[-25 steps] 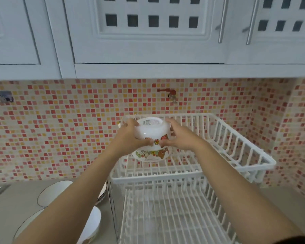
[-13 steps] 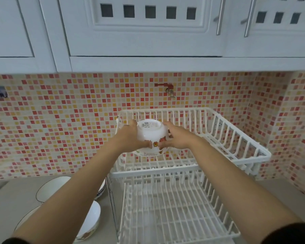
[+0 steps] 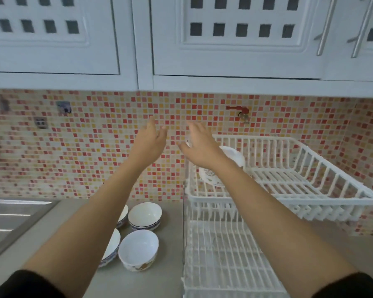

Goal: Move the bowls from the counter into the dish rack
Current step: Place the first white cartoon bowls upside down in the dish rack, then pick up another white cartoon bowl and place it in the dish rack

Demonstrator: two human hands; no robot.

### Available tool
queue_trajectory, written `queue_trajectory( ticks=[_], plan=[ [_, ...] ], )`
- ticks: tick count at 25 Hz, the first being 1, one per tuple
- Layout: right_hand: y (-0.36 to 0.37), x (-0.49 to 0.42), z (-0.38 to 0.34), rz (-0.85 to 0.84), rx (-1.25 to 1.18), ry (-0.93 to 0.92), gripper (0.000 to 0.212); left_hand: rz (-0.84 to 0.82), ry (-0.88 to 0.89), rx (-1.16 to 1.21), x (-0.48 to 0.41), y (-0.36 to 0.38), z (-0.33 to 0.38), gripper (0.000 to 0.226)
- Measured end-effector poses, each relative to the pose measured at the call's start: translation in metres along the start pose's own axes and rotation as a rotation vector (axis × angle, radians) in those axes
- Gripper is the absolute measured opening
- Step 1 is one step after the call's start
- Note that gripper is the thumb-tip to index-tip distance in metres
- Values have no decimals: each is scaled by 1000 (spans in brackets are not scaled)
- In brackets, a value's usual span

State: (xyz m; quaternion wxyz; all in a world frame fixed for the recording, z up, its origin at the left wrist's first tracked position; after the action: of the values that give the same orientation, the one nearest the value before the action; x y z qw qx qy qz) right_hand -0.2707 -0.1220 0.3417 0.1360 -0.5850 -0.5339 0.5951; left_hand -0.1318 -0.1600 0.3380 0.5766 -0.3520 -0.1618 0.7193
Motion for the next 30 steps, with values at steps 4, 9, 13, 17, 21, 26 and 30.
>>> queue_trajectory(
  ticks=[4,9,13,17,21,26,30],
  plan=[
    [76,-19,-58,-37,-41,22,61,-30,-162,4,9,-31,-68,58],
    [163,-14,-78,-50,-209,248,66,-86,-348,-70,35,-40,-160,56],
    [221,28,-60,-78,-235,460,72,-229,-432,-155,61,-9,-220,54],
    [269,77,-36,-160,-248,640,66,-341,-531,-154,83,35,-265,43],
    [303,102,-6,-293,-248,711,63,-432,-624,-186,97,80,-294,45],
    [343,104,24,-373,-260,759,59,-478,-749,-149,99,123,-322,46],
    [366,104,35,-371,-271,794,60,-407,-862,-56,95,144,-326,44]
  ],
)
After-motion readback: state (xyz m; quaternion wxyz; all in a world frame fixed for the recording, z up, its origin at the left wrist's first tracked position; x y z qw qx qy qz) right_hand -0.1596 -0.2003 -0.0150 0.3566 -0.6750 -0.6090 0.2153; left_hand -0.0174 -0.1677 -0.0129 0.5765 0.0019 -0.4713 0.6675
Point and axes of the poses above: each hand's wrist, its own x-axis away from the middle knuckle, its own y-axis out of the palm, z = x × y, the point moved 1 cm from there along -x, towards the middle knuckle, and after that the axes turned 14 degrees about -y, right-handed, at the moved point
